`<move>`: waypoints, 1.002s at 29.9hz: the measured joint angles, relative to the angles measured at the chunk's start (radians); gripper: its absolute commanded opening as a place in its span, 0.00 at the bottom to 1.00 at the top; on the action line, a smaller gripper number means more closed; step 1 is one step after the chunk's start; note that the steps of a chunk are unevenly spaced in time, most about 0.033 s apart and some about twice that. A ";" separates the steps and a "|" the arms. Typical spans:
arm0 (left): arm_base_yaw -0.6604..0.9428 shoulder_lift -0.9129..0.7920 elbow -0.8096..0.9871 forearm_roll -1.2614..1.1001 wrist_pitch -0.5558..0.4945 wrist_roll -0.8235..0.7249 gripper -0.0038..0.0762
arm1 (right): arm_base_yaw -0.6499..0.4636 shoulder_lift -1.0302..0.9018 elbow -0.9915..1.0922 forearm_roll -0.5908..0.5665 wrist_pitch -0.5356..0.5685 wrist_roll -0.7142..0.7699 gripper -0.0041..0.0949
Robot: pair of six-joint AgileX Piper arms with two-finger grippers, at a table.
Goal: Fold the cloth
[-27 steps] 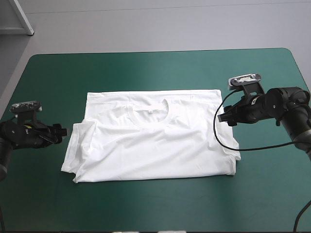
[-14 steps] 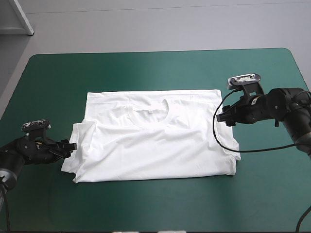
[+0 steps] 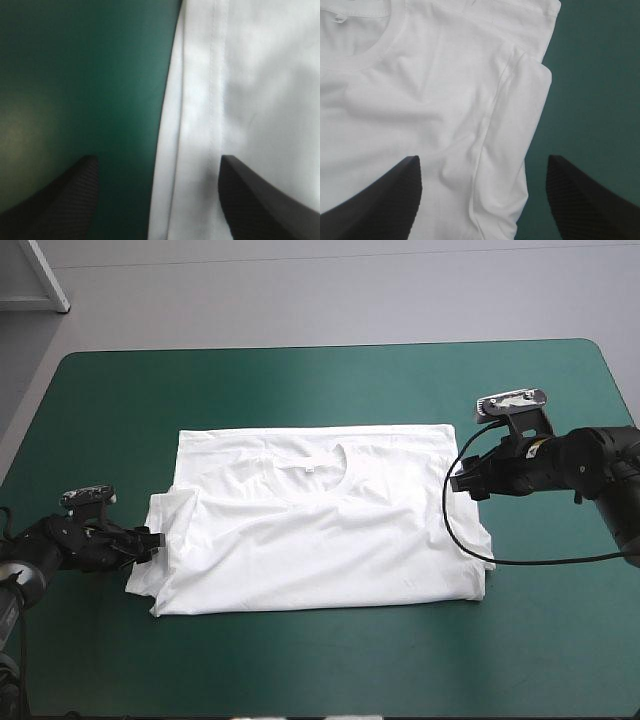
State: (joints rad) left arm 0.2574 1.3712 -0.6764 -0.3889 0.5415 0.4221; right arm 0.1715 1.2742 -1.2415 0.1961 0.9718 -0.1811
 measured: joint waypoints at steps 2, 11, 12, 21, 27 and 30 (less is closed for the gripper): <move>0.000 0.009 -0.003 -0.014 -0.011 0.009 0.60 | 0.000 -0.004 0.000 0.000 0.001 0.000 0.70; -0.071 0.017 -0.004 -0.039 -0.014 0.011 0.28 | 0.000 -0.005 0.000 0.004 0.001 0.000 0.70; -0.087 0.019 -0.004 -0.039 -0.017 0.011 0.26 | 0.000 -0.005 0.000 0.004 0.001 0.000 0.70; -0.140 0.031 -0.004 -0.036 -0.048 0.001 0.07 | 0.000 -0.054 0.003 0.004 0.000 0.000 0.69; -0.141 0.004 -0.001 0.016 -0.025 -0.046 0.07 | 0.000 -0.077 0.003 0.004 0.000 0.000 0.69; -0.141 -0.049 0.004 0.119 0.000 -0.124 0.07 | 0.000 -0.077 0.003 0.004 0.000 0.000 0.66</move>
State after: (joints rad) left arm 0.1164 1.3220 -0.6727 -0.2695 0.5415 0.2982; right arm 0.1715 1.1974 -1.2383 0.2000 0.9717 -0.1811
